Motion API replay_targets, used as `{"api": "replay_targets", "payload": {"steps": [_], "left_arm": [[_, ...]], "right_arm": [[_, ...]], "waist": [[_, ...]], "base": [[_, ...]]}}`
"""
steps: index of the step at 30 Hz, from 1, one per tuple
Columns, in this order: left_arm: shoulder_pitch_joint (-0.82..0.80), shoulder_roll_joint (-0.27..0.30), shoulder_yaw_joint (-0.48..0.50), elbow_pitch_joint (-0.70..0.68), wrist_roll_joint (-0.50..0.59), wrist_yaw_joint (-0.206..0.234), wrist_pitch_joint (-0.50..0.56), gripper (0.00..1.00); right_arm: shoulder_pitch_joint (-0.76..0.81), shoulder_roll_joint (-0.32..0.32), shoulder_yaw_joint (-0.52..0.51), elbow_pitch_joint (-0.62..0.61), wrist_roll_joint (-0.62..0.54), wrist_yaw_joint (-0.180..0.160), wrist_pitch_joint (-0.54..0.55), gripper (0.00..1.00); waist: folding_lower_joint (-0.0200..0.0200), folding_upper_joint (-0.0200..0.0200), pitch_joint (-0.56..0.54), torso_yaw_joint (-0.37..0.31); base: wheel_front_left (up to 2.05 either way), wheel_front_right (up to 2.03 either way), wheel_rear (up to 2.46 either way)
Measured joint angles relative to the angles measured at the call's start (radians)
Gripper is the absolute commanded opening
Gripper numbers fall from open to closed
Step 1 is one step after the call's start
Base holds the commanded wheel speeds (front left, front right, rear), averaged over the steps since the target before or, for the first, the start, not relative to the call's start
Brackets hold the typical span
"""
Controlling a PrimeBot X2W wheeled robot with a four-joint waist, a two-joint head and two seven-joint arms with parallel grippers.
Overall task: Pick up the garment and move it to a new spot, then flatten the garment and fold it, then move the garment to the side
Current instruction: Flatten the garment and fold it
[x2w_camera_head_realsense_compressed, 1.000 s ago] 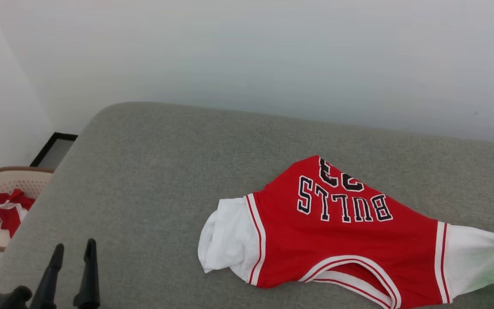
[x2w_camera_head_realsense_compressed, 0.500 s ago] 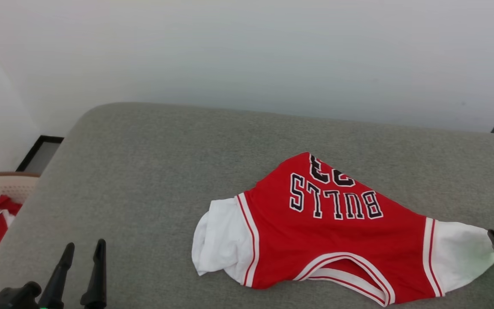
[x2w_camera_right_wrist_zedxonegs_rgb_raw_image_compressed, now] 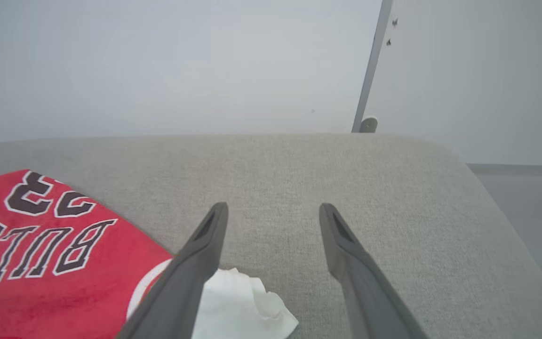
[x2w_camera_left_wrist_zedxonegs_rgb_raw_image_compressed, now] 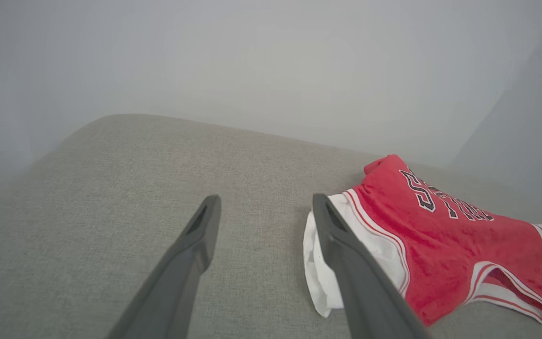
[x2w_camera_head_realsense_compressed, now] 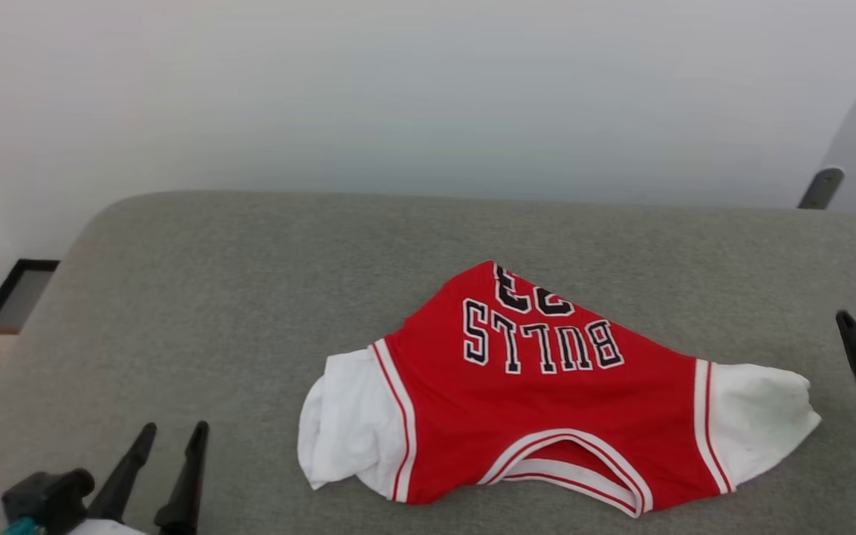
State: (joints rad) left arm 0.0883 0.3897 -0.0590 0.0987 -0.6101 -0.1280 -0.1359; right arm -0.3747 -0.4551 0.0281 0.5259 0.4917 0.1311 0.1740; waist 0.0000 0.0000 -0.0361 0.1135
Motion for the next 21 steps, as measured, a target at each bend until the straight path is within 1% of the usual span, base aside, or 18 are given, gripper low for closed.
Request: {"api": "replay_targets", "payload": {"steps": [6,11,16,21], "left_arm": [[-0.004,0.026,-0.029,-0.014,-0.015,0.001,0.094,1.0],[-0.006,0.026,-0.052,-0.012,-0.043,0.018,0.195,1.0],[-0.021,0.027,-0.093,0.015,-0.061,0.045,0.322,1.0],[-0.06,0.026,-0.126,0.042,-0.069,0.069,0.423,1.0]], "right_arm": [[0.063,0.038,-0.014,-0.147,-0.033,0.0,-0.124,1.0],[0.128,0.091,-0.06,-0.266,-0.081,0.0,-0.179,1.0],[0.222,0.159,-0.118,-0.38,-0.13,0.0,-0.179,1.0],[0.285,0.234,-0.152,-0.472,-0.156,0.0,-0.138,1.0]], "waist": [[0.0,0.0,0.004,-0.039],[0.0,0.0,0.008,-0.072],[0.0,0.0,0.016,-0.096],[0.0,0.0,0.029,-0.111]], "base": [[0.0,0.0,0.0],[0.0,0.0,0.0],[0.0,0.0,0.0],[0.0,0.0,0.0]]}}
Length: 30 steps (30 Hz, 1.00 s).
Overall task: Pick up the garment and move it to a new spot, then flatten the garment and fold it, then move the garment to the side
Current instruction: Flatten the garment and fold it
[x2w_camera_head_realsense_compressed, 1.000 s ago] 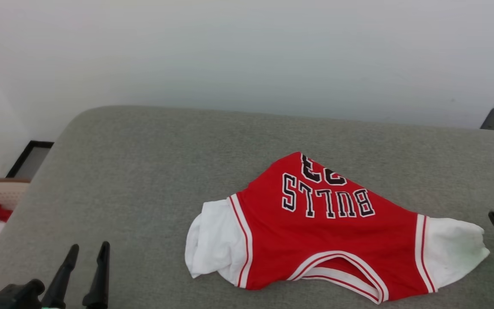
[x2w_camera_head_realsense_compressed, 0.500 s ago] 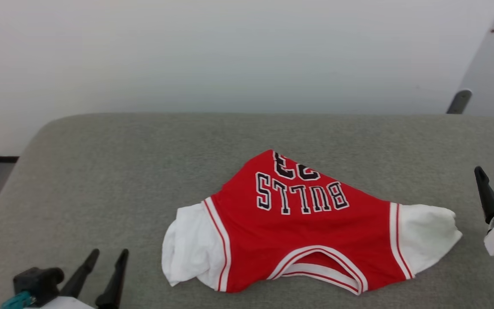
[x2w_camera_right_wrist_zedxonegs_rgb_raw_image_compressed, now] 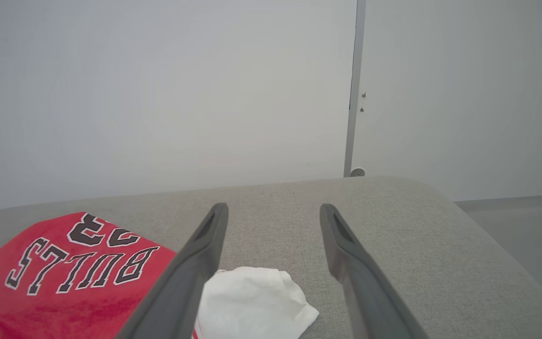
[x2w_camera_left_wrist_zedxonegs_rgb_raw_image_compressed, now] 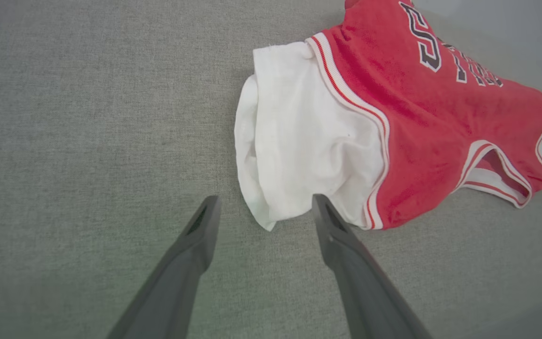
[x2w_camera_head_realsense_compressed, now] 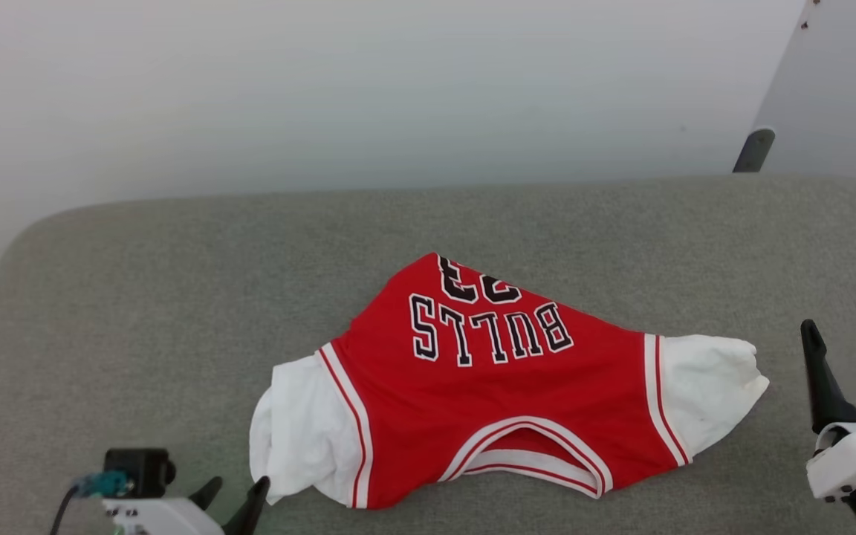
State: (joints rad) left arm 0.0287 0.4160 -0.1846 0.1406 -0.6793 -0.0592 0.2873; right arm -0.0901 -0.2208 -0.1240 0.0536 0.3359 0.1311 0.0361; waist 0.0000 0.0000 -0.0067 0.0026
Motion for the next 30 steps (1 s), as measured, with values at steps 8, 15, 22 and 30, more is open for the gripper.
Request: {"api": "replay_targets", "payload": {"steps": [8,15,22,30], "left_arm": [[-0.087,0.007,-0.056,0.075,0.021,0.007,0.093,1.0],[-0.184,0.014,-0.11,0.207,0.079,0.005,0.119,1.0],[-0.245,0.002,-0.121,0.299,0.078,-0.004,0.12,0.0],[-0.265,-0.006,-0.122,0.333,0.061,-0.012,0.123,0.0]], "right_arm": [[0.025,0.056,-0.01,-0.088,-0.03,0.0,0.04,1.0],[0.025,0.071,-0.011,-0.127,-0.039,0.0,0.061,1.0],[0.023,0.077,-0.007,-0.155,-0.046,0.0,0.074,1.0],[0.023,0.066,-0.024,-0.179,-0.055,0.0,0.091,1.0]], "waist": [[0.0,0.0,0.043,-0.018],[0.0,0.0,0.088,-0.033],[0.0,0.0,0.113,-0.044],[0.0,0.0,0.115,-0.043]], "base": [[0.0,0.0,0.0],[0.0,0.0,0.0],[0.0,0.0,0.0],[0.0,0.0,0.0]]}}
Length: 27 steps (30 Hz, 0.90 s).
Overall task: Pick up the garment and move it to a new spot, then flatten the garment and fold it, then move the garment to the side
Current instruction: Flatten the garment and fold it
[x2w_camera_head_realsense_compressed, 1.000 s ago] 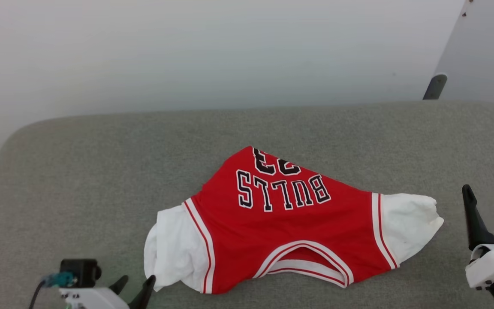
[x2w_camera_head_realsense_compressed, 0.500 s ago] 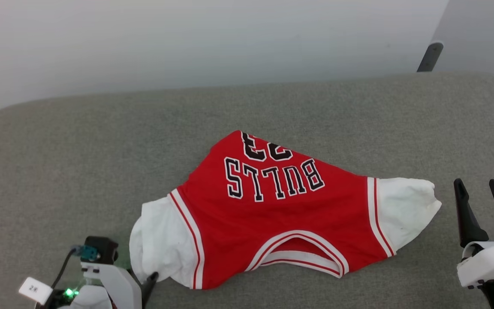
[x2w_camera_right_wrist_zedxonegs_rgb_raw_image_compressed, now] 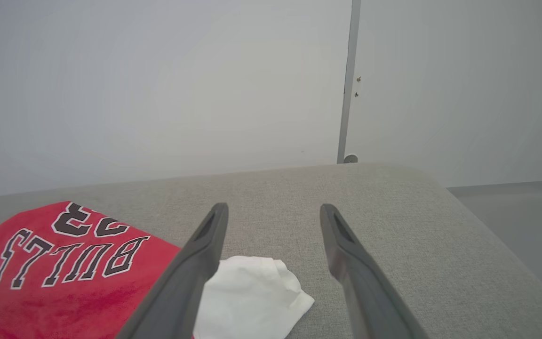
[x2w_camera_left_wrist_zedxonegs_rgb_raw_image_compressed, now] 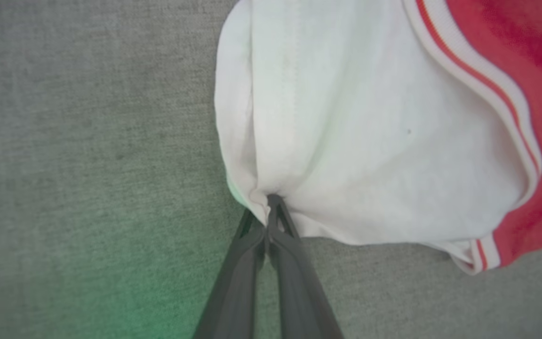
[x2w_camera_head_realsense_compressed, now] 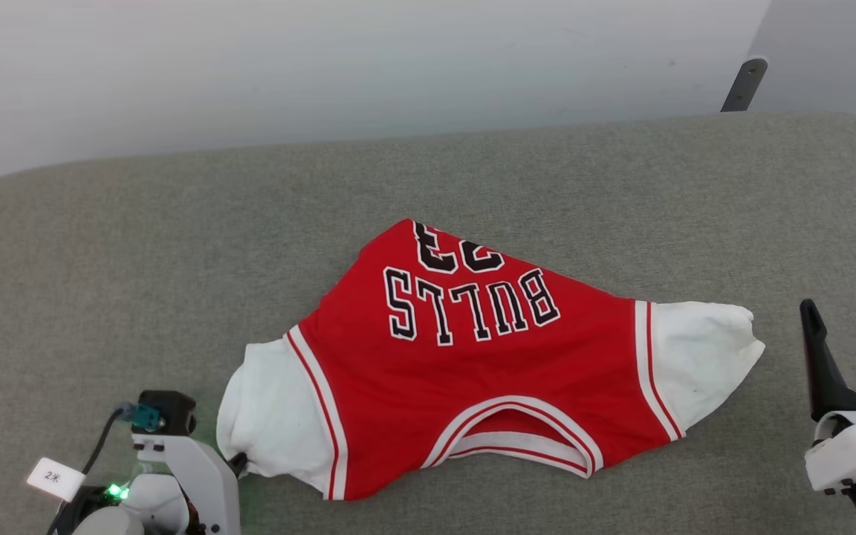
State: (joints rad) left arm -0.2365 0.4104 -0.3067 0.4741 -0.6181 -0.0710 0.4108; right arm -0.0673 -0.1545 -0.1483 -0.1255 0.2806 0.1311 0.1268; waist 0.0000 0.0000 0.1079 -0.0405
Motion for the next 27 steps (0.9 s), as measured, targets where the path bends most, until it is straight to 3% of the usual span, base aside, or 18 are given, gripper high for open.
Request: {"api": "replay_targets", "payload": {"steps": [10,27], "left_arm": [[-0.003,0.01,-0.005,-0.021,-0.006,0.001,0.002,0.0],[-0.053,-0.003,-0.037,-0.059,-0.009,-0.016,0.003,0.0]], "right_arm": [[-0.042,-0.051,-0.021,0.098,0.032,0.0,0.114,1.0],[-0.259,-0.201,0.033,0.493,0.152,0.0,0.413,1.0]], "waist": [[0.0,0.0,0.009,0.021],[0.0,-0.0001,0.087,0.089]], "base": [[0.0,0.0,0.0],[0.0,0.0,0.0]]}}
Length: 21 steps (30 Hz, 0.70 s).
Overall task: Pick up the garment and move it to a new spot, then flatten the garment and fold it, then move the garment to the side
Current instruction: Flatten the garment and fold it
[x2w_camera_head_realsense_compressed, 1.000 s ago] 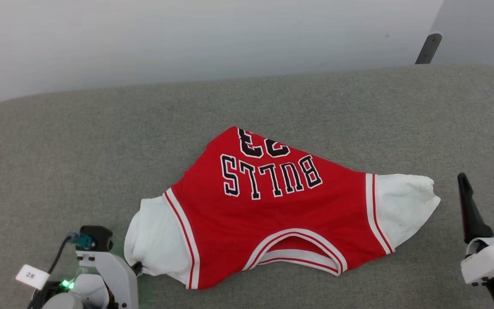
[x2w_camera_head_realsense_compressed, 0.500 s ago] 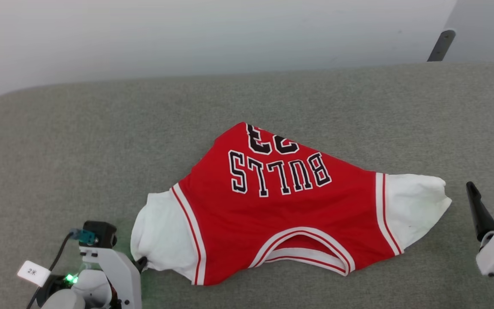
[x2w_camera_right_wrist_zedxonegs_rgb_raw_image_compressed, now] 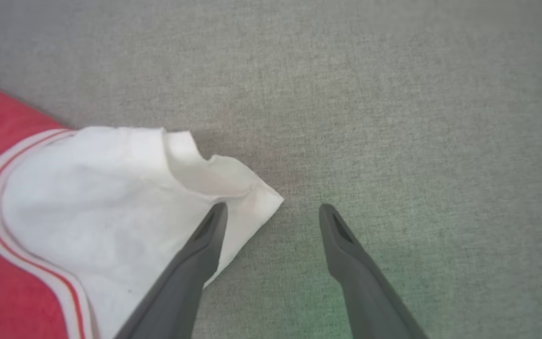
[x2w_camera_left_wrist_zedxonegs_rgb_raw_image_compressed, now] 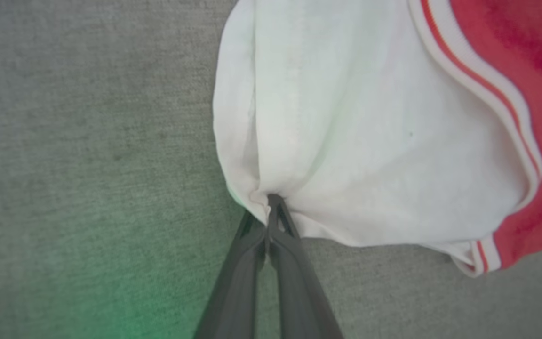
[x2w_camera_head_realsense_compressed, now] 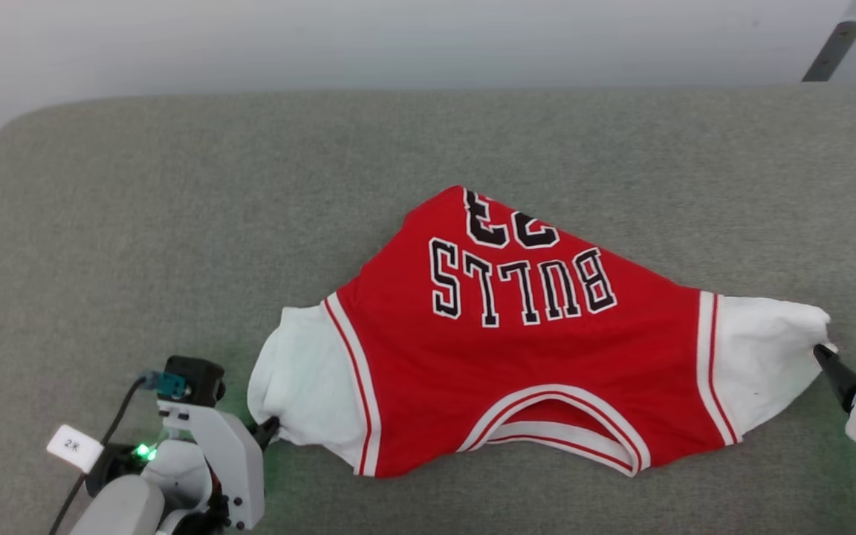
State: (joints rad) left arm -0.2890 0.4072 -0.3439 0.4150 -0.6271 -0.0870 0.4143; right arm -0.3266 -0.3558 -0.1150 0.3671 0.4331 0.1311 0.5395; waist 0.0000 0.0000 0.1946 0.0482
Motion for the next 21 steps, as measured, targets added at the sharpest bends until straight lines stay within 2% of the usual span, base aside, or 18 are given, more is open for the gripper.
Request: {"api": "replay_targets", "payload": {"steps": [9,11,15,21], "left_arm": [[-0.031,-0.011,-0.009,-0.004,-0.009,-0.01,-0.006,0.0],[-0.034,-0.012,-0.013,0.001,-0.011,-0.011,-0.007,0.0],[-0.04,-0.014,-0.019,0.005,-0.016,-0.016,-0.007,0.0],[-0.054,0.003,-0.023,-0.015,-0.041,-0.019,0.049,0.0]], "right_arm": [[-0.118,-0.017,0.014,0.192,0.056,-0.001,0.051,1.0],[-0.138,-0.026,0.028,0.224,0.06,-0.001,0.074,0.0],[-0.172,-0.041,0.046,0.261,0.075,-0.001,0.119,0.0],[-0.19,-0.026,0.045,0.252,0.179,-0.001,0.184,0.0]], "waist": [[0.0,0.0,0.047,0.037],[0.0,0.0,0.052,0.043],[0.0,0.0001,0.053,0.051],[0.0,0.0,0.029,0.047]], "base": [[0.0,0.0,0.0],[0.0,0.0,0.0],[0.0,0.0,0.0],[0.0,0.0,0.0]]}}
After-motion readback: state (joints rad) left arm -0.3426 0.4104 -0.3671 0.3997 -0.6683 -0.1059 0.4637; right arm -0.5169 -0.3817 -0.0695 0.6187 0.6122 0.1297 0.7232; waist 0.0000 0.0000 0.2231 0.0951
